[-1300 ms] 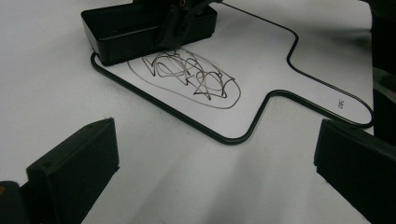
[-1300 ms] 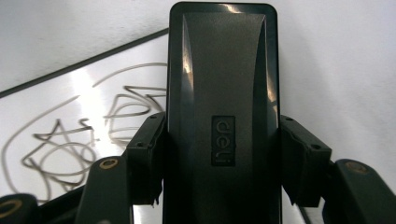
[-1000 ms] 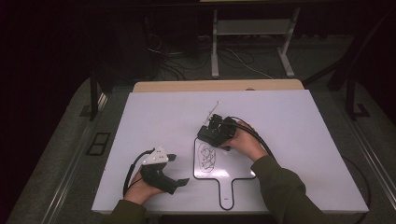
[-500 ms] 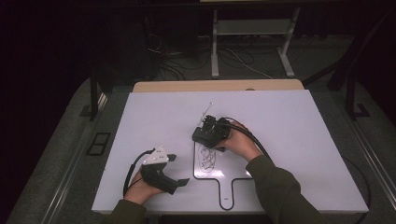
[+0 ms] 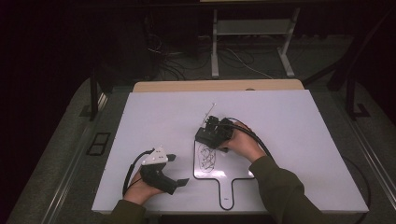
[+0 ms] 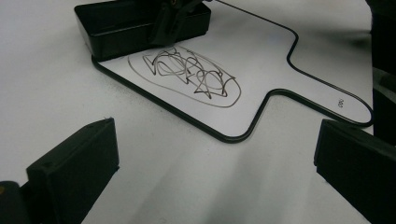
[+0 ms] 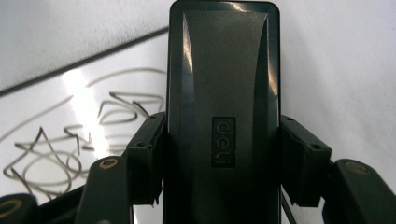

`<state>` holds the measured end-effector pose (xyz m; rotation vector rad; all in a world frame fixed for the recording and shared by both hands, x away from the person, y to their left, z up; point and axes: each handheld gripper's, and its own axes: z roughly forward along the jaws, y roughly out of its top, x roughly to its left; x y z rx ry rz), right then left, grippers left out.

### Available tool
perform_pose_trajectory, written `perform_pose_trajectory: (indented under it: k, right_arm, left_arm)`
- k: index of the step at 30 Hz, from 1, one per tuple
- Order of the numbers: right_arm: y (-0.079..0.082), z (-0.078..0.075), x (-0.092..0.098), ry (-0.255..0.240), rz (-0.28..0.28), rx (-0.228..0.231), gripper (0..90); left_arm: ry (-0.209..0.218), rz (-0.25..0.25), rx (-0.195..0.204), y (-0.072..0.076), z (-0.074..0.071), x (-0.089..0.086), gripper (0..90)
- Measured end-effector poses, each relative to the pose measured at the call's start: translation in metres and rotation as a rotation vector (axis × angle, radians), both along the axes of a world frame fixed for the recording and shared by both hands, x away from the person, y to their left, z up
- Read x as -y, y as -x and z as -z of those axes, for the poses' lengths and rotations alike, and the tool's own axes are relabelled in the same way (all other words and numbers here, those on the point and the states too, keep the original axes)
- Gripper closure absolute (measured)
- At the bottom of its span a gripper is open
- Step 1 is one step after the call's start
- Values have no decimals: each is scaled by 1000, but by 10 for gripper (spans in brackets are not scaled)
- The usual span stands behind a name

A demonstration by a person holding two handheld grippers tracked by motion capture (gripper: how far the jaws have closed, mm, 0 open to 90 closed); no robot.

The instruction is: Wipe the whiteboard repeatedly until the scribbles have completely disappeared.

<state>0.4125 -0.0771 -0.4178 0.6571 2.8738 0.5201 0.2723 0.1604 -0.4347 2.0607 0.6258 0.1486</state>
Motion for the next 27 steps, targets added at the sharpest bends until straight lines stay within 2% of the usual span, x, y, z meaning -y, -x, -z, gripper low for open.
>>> perform_pose_trajectory:
  k: [3, 8, 20, 23, 27]
  right_arm:
    - [3, 0, 4, -6, 3, -9, 387]
    - [10, 0, 7, -3, -24, -9, 387]
    - [32, 0, -3, -9, -76, -25, 387]
    - [30, 0, -2, -12, -81, -26, 387]
    - [22, 0, 3, -12, -47, -17, 387]
  left_arm:
    - [-2, 1, -1, 0, 0, 1, 0]
    - [-2, 1, -4, 0, 0, 1, 0]
    - [0, 3, -5, 0, 0, 2, 0]
    - [0, 1, -5, 1, 0, 2, 0]
    - [0, 2, -5, 0, 0, 1, 0]
